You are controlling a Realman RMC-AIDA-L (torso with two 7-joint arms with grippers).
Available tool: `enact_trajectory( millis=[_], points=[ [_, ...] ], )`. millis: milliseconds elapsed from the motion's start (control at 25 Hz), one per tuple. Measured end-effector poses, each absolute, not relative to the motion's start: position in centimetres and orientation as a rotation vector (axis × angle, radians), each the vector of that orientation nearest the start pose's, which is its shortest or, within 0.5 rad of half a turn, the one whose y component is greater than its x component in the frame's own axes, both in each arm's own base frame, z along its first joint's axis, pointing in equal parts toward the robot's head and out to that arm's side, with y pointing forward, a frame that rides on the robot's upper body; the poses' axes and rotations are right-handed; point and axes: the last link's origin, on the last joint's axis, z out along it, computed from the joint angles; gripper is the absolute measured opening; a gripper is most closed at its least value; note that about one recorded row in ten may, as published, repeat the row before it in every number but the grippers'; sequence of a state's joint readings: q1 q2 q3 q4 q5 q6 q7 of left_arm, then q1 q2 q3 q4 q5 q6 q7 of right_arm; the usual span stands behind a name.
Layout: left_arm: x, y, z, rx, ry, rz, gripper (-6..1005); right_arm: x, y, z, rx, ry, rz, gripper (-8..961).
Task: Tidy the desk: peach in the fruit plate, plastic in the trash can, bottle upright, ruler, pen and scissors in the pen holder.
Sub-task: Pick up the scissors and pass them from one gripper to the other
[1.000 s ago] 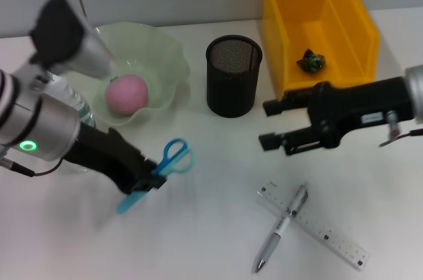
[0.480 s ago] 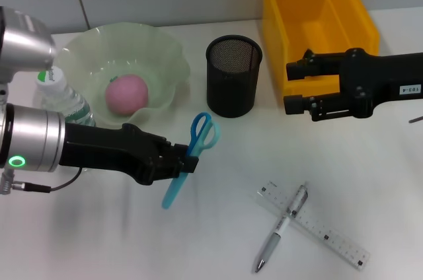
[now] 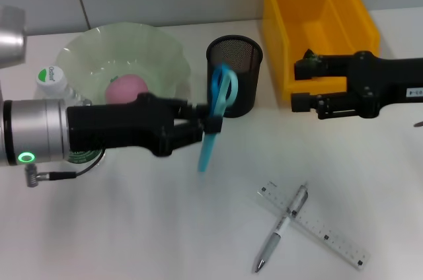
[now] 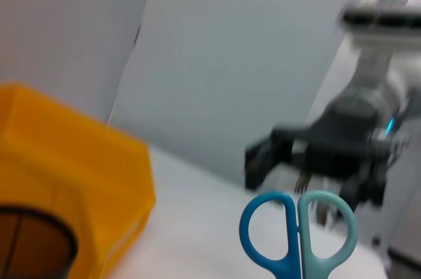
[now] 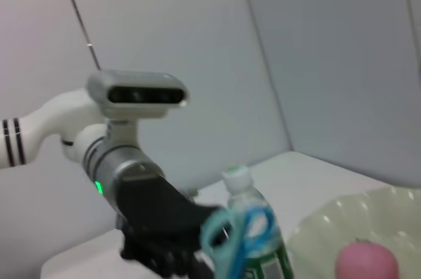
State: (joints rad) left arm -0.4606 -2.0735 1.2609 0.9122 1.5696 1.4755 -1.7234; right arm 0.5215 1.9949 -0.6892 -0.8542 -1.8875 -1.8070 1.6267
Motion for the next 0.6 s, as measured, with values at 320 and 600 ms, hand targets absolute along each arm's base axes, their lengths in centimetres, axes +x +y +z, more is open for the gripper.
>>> enact_trajectory(
  millis=[320,600],
  points=[
    [-18.6,32.8,-2.4,-2.690,-0.641,-1.220,259,25.6,32.5,6.6,-2.733,0.695,0.798,761],
    [-18.2,32.8,-3.5,-2.452,-0.529,-1.421,264,26.9,32.2,5.2,-2.765,0.776,0.685,761]
  ],
)
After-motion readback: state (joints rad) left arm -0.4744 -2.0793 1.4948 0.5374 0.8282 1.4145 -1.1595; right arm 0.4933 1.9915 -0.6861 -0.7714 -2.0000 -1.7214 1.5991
